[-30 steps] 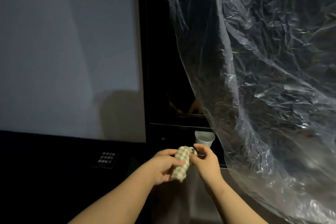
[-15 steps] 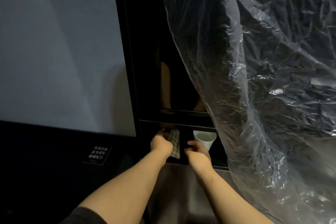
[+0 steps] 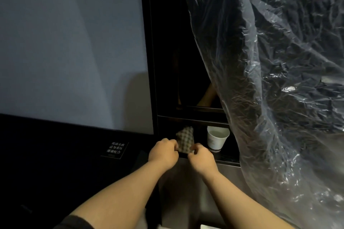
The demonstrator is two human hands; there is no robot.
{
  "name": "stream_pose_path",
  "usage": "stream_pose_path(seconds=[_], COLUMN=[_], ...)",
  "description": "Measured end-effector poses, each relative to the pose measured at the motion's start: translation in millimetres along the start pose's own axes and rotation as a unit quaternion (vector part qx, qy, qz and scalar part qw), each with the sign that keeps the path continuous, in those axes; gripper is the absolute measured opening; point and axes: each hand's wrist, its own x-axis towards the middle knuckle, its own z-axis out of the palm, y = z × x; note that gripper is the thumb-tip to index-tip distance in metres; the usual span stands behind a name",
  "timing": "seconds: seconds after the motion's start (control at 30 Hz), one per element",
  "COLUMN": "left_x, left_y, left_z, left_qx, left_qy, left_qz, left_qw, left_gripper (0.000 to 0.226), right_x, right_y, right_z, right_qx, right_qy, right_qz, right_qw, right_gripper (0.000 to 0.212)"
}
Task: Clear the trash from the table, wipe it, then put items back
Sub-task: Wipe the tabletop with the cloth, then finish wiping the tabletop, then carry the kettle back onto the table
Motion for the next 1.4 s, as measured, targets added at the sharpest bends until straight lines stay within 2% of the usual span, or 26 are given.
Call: stream_pose_path(seconds=[0.1,0.33,0.53,0.77,1.03,1.27,1.4], left_x=[-28.0,-120.2,-212.9,-299.9,-346.2,-367.4,-378.5], left_y=[-4.4,-22.5,-43.3,-38.8,26.9,133.7,191.8], left_z=[-5.1,-2.8,18.1,66.0,121.9,196.2,236.4], left_qx=[0.066,0.134,0.148,0.146,0.177,0.148,0.129], left_qy=[-0.003,-0.009,-0.030,-0.087,-0.138,-0.178,-0.193], left_qz=[0.035,0.101,0.151,0.189,0.244,0.269,0.261], left_qw=[0.997,0.986,0.977,0.967,0.943,0.935,0.937], left_gripper=[0.031,0.034,0.033,0.033,0.033,0.033,0.034], right_x=[-29.5,-126.8,-227.2,-329.7,-385.6,-417.5,-432.6], right_y=[-2.4,0.9,27.1,98.9,184.5,291.9,350.1], right_z=[0.6,22.9,54.9,66.8,31.7,-48.6,-96.9], right_qx=[-0.073,-0.202,-0.211,-0.165,-0.114,-0.092,-0.095], right_qy=[-0.003,0.001,0.007,0.021,0.059,0.052,0.038], right_qz=[-0.009,-0.017,0.006,0.094,0.160,0.224,0.253], right_qw=[0.997,0.979,0.977,0.982,0.979,0.969,0.962], right_gripper=[0.022,0.035,0.033,0.025,0.026,0.006,0.010])
